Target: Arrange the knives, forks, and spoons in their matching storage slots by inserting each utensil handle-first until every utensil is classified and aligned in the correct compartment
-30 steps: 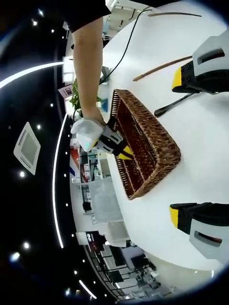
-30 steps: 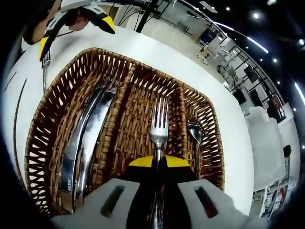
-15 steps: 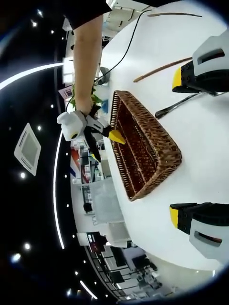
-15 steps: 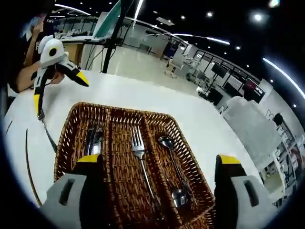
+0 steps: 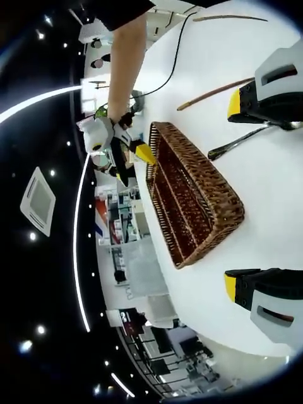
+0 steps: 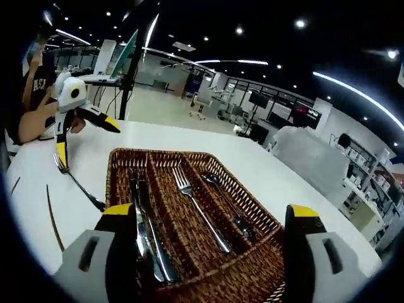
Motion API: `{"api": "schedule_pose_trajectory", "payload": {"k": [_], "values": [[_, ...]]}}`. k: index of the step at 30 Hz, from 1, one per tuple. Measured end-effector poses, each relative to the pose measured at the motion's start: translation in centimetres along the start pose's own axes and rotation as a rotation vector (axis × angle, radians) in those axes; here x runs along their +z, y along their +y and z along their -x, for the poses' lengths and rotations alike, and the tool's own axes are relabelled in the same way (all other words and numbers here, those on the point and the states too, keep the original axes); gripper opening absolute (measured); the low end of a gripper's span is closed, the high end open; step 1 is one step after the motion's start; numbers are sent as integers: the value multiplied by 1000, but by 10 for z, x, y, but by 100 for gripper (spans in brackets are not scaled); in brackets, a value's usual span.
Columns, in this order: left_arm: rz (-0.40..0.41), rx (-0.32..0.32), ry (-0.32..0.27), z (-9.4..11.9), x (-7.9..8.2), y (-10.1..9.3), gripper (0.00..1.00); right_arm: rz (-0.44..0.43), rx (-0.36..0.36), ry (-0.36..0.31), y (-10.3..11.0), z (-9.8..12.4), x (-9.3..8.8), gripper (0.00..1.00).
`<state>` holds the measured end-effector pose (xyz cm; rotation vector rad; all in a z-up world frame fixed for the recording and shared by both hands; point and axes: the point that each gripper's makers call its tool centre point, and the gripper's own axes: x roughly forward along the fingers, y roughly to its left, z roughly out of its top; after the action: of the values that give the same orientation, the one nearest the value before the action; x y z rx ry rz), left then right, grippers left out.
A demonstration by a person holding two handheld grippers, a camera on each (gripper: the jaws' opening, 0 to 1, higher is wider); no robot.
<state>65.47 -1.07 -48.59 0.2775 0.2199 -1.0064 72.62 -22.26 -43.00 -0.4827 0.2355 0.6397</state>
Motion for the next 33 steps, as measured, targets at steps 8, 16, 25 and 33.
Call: {"api": "schedule_pose_trajectory", "payload": {"k": [8,16,25,33], "values": [[0,-7,7,3,-2,-1,100,-100,-78,-109,11,53,-1,99],[16,-20,-42,7,7,0,100,-161,-115,-140,25,92,-20,99],[3,-23,-56,9,13,-3,100,-187,-152,-166,43,118,-31,99],[1,-28,-55,8,16,-9,100,-234,-161,-205,62,130,-46,99]]}}
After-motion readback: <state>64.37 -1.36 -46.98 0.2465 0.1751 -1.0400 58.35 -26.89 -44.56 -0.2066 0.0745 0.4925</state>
